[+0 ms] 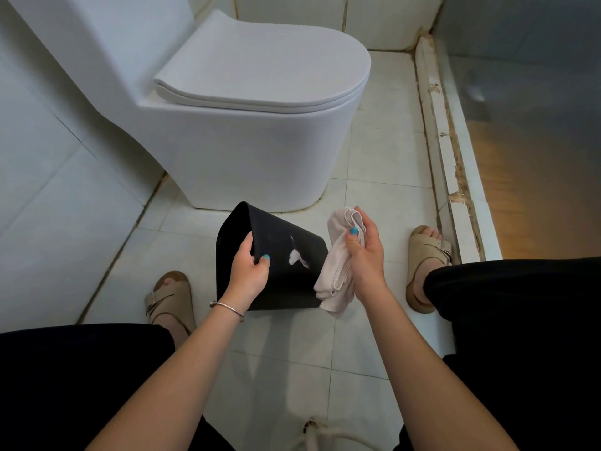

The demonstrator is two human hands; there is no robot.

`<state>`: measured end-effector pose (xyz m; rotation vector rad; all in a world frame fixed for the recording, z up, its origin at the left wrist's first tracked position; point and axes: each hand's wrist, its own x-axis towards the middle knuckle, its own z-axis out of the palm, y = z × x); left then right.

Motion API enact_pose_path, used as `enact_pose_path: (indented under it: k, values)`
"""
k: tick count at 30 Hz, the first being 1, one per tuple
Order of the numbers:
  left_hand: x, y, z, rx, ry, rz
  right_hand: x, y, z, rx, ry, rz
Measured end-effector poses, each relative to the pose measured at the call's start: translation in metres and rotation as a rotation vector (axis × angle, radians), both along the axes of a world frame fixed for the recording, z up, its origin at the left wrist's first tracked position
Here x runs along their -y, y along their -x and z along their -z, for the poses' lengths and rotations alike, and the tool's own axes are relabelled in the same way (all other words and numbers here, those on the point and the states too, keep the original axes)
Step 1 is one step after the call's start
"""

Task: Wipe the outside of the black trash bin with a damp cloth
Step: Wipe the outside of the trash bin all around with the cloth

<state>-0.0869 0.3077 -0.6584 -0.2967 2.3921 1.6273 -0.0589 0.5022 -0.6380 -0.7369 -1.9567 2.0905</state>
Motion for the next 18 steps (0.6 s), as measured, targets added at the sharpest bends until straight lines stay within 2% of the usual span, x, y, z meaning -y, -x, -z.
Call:
enact_pose_path:
  k: [11, 18]
  values:
    - [0.0073, -0.0074, 0.0005, 0.043, -0.054, 0.028, 0.0026, -0.0038, 0.0007, 0.022, -0.023, -0.004]
    - [0.0041, -0.0036, 0.002, 0.019, 0.05, 0.127, -0.0041, -0.0057, 0.0007, 0.016, -0.026, 0.019]
